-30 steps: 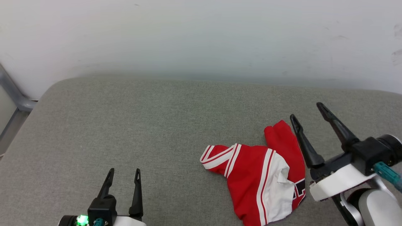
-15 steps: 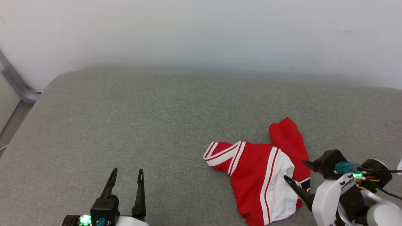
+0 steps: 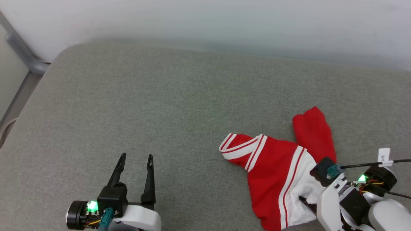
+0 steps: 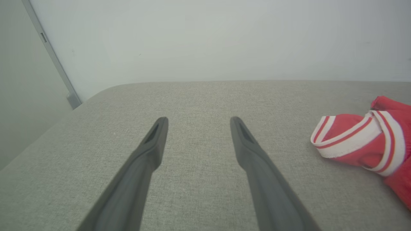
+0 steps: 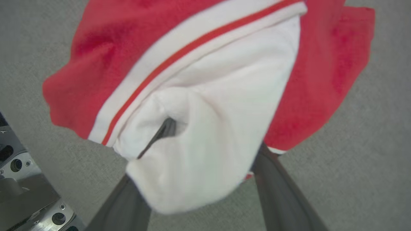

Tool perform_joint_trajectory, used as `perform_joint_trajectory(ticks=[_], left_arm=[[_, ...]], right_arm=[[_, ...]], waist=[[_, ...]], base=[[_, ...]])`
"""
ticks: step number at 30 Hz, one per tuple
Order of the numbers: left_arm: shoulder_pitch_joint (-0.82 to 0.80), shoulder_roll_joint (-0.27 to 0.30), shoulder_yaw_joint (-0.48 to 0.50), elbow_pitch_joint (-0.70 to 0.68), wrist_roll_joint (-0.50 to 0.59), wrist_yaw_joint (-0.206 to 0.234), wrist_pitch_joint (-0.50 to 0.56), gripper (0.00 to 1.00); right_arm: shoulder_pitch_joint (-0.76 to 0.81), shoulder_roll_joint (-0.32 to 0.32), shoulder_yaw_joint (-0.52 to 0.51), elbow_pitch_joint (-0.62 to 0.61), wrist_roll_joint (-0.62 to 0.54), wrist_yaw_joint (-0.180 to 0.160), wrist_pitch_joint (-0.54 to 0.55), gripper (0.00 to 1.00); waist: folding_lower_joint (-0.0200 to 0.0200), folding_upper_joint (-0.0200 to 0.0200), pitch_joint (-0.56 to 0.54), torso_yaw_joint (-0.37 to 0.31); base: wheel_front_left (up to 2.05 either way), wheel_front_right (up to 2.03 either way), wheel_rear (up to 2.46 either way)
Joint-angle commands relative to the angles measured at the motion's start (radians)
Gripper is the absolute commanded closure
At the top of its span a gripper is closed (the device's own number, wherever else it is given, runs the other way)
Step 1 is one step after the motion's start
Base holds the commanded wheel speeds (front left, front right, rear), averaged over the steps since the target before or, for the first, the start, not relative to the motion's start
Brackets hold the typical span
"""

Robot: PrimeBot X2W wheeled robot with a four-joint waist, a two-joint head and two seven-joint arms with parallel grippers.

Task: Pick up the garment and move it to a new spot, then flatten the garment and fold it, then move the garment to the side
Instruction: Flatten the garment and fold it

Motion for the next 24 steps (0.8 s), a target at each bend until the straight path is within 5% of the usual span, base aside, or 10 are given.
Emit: perform_joint_trajectory(ticks=[1,10,11,13,24], left_arm=[[-0.015,-0.002,-0.004,-0.001,-0.003,0.005,-0.005,0.0],[-0.043,-0.004,-0.024,0.006,-0.017,0.019,-0.004,0.0],[-0.044,-0.004,-0.024,0.007,-0.019,0.021,-0.004,0.0],[-0.041,-0.004,-0.022,0.009,-0.021,0.024,-0.004,0.0],[-0.004,-0.004,-0.008,0.018,-0.013,0.019,-0.004,0.0]], right_arm=[[-0.022,0.001,0.011,0.013,0.001,-0.001,0.001,0.0],[-0.072,0.023,0.2,0.206,0.046,-0.001,-0.04,0.0],[-0.078,0.028,0.216,0.213,0.056,-0.001,-0.055,0.06],[-0.099,0.035,0.237,0.219,0.072,-0.001,-0.101,1.0],[-0.171,0.053,0.166,0.131,0.124,-0.001,-0.326,1.0]], waist=[[-0.0001,0.0,0.022,0.017],[-0.0001,0.0,0.059,0.044],[-0.0001,0.0,0.059,0.043],[-0.0001,0.0,0.055,0.04],[-0.0001,0.0,-0.02,-0.007]], base=[[0.0,0.0,0.0],[0.0,0.0,0.0],[0.0,0.0,0.0],[0.0,0.0,0.0],[0.0,0.0,0.0]])
